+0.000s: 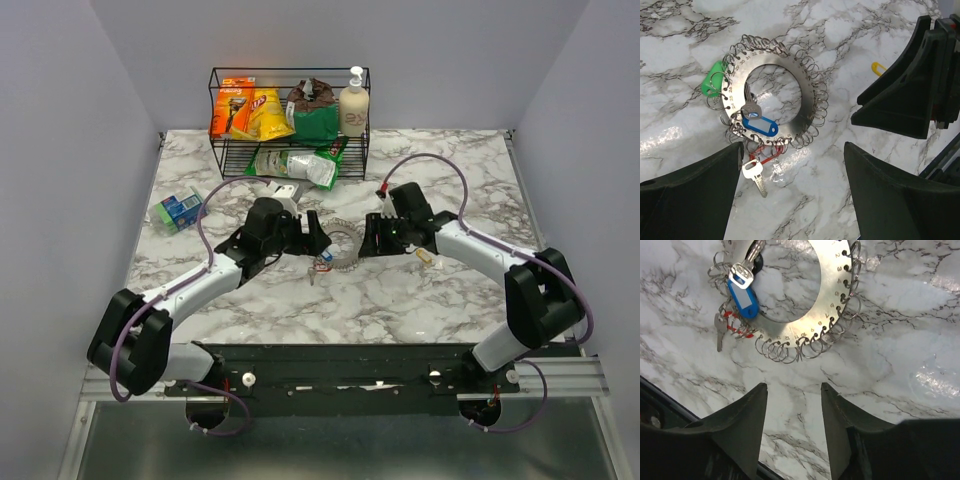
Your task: Put the keys on the keyring
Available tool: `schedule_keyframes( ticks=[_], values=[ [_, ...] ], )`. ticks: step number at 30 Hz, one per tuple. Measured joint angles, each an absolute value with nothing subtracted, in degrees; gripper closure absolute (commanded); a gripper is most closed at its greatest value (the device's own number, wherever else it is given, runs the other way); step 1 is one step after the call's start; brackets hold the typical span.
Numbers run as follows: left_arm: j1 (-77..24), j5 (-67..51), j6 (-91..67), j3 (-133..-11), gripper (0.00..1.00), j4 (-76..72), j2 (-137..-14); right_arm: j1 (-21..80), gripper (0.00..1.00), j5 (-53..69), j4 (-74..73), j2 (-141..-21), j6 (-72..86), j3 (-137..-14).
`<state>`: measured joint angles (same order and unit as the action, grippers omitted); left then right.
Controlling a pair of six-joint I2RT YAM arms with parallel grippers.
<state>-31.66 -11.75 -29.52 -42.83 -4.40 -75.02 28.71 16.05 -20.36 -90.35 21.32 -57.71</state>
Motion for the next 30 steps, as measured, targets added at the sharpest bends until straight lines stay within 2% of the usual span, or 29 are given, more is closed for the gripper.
schedule_keyframes(
  ticks=[3,8,16,20,21,23,27,30],
  values=[
    [-32.08,-11.86,-29.34,-42.89,0.10,-4.62,-76.03,28.71,0.16,17.85,-17.06,-88.36,21.50,-53.95],
    [-32.38,-12.12,-29.32,-43.51,0.10,-4.67,-77.76,28.93,0.14,20.05,-10.66,-83.66,22.85,-45.84],
    [-32.38,-12.27,-29.34,-43.59,0.10,-4.82,-77.93,29.74,0.11,20.29,-1.19,-83.07,24.91,-40.25],
    [-32.38,-12.25,-29.34,-43.62,0.10,-4.78,-77.93,30.04,0.23,19.90,2.94,-83.13,25.80,-39.33],
    [-32.38,-12.27,-29.34,-43.62,0.10,-4.78,-77.93,30.06,0.34,19.77,3.90,-83.24,26.09,-39.16],
    [-32.38,-12.25,-29.36,-43.62,0.09,-4.80,-77.93,30.13,0.43,19.53,5.82,-83.59,26.76,-38.68],
    [-32.38,-12.27,-29.36,-43.62,0.09,-4.78,-77.93,30.30,0.50,18.98,8.95,-85.08,28.27,-37.78],
    [-32.40,-12.25,-29.36,-43.62,0.09,-4.73,-77.91,30.30,0.51,18.72,10.11,-86.48,28.99,-37.63]
  ],
)
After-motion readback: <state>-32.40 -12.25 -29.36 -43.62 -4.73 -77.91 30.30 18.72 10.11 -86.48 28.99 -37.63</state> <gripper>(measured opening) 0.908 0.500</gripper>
